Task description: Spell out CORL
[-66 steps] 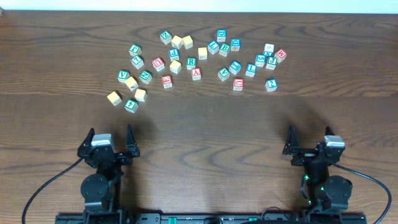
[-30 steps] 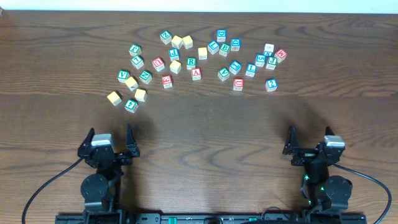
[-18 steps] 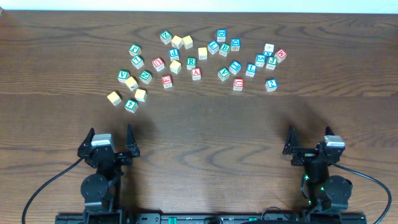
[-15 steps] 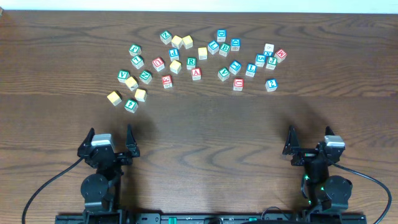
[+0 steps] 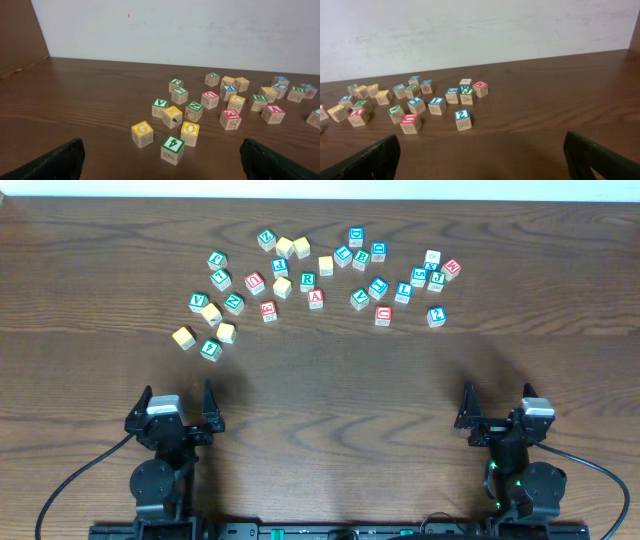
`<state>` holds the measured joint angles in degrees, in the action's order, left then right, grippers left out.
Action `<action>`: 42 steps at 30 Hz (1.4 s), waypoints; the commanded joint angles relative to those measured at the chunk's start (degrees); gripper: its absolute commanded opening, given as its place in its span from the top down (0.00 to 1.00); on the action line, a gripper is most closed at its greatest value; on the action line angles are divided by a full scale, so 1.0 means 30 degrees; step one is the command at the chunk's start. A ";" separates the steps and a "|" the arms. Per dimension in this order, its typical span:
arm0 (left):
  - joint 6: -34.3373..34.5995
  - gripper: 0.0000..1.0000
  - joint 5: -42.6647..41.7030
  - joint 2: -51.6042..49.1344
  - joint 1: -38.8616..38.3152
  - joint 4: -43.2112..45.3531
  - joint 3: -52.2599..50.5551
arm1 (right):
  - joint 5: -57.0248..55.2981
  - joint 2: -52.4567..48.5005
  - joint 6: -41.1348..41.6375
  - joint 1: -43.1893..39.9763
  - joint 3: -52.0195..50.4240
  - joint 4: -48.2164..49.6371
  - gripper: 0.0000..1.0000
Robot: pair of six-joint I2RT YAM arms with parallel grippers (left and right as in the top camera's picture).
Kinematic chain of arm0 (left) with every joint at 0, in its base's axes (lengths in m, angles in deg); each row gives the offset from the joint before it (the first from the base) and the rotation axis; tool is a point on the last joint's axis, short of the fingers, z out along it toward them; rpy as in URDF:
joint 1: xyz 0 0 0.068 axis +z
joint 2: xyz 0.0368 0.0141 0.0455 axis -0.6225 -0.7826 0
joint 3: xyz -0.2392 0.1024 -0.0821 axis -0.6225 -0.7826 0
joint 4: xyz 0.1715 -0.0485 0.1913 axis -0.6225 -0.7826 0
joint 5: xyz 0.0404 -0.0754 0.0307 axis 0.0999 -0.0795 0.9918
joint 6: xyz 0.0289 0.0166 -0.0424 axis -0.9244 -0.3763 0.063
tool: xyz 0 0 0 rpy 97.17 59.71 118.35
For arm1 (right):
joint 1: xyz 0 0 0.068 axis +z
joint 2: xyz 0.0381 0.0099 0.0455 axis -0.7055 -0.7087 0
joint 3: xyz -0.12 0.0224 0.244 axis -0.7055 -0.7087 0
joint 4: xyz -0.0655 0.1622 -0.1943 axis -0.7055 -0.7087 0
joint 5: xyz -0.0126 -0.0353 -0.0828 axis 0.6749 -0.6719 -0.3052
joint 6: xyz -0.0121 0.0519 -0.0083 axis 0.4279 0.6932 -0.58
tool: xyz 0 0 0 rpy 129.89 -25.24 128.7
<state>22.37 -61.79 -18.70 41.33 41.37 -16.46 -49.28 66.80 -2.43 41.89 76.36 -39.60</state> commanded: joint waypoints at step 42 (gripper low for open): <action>-0.0102 0.02 0.0182 0.0117 -0.0080 -0.0831 0.0255 | -0.0015 0.0029 -0.1705 -0.0058 -0.0066 0.1297 0.01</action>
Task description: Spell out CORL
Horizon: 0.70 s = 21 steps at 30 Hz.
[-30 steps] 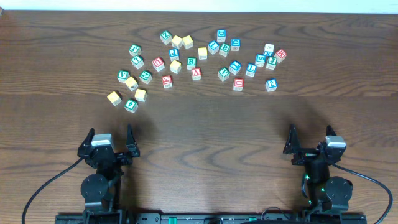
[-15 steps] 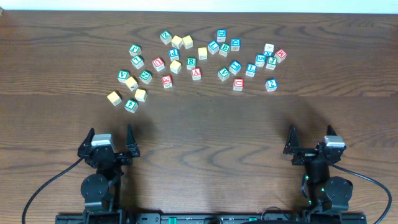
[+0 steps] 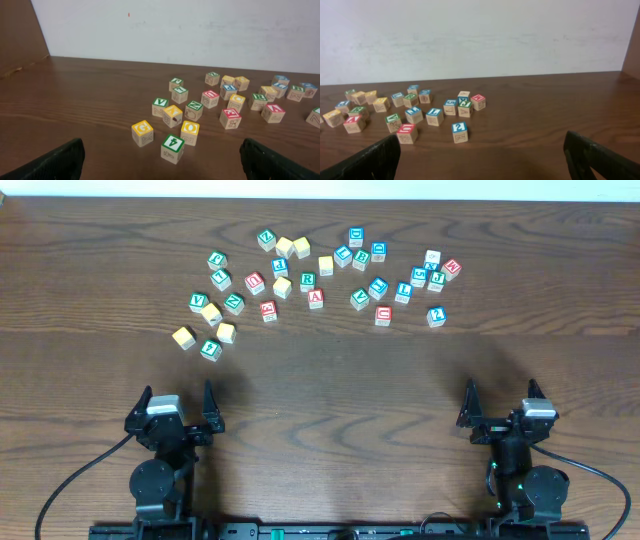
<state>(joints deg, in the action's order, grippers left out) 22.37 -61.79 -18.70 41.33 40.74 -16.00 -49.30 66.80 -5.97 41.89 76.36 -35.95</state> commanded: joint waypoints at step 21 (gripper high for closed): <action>0.0532 0.02 0.0182 -0.2164 -0.0080 -0.0612 0.2288 | 0.0648 0.0029 -0.0517 -0.0058 0.0772 0.0328 0.01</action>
<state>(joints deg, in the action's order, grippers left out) 23.46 -61.73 -21.89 41.33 38.75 -13.36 -48.25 66.80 -6.85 41.89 76.58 -34.95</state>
